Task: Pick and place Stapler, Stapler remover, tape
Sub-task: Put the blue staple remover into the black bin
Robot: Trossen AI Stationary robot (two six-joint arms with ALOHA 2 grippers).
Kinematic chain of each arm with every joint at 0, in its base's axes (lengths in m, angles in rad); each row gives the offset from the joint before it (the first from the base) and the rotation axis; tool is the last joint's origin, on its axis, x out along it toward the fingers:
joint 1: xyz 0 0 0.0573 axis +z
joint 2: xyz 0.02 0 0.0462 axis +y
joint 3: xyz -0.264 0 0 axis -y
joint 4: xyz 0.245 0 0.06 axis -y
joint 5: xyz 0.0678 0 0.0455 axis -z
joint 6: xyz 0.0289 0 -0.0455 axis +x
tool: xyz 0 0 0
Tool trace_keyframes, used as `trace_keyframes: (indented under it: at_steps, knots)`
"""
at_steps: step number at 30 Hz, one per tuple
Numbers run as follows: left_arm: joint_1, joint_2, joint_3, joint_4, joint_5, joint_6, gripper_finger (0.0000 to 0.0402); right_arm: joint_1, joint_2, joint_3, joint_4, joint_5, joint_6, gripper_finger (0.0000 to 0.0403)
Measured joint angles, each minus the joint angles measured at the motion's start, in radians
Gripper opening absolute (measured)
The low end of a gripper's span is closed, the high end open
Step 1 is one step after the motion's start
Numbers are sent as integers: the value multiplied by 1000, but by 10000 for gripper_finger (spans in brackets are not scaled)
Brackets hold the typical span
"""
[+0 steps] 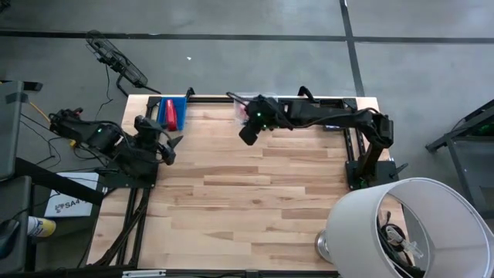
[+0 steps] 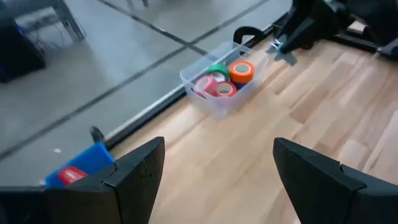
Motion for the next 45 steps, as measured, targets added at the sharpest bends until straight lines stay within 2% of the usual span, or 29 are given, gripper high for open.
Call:
trace_keyframes:
  at_steps: [4,9,14,18,22,25,33,37,45]
  knots:
    - [0,-132,-141,142,47,23,295,0,-6,-85,20,15,76,89]
    - [0,-290,-335,431,151,167,295,-6,-24,-163,23,47,170,89]
    - [0,-418,-505,634,208,227,295,-20,-54,-195,5,143,243,89]
    - [0,-508,-585,673,216,225,295,-42,-69,-205,-63,220,296,89]
    - [1,-585,-632,689,278,243,295,-67,-69,-205,-167,292,387,89]
    - [1,-640,-670,765,315,291,295,-79,-69,-205,-238,363,466,89]
    - [1,-727,-785,895,349,348,295,-123,-69,-205,-420,500,683,89]
    - [1,-748,-837,930,376,327,295,-150,-69,-223,-501,530,820,89]
    - [1,-764,-863,926,380,319,295,-236,-72,-406,-542,521,1100,89]
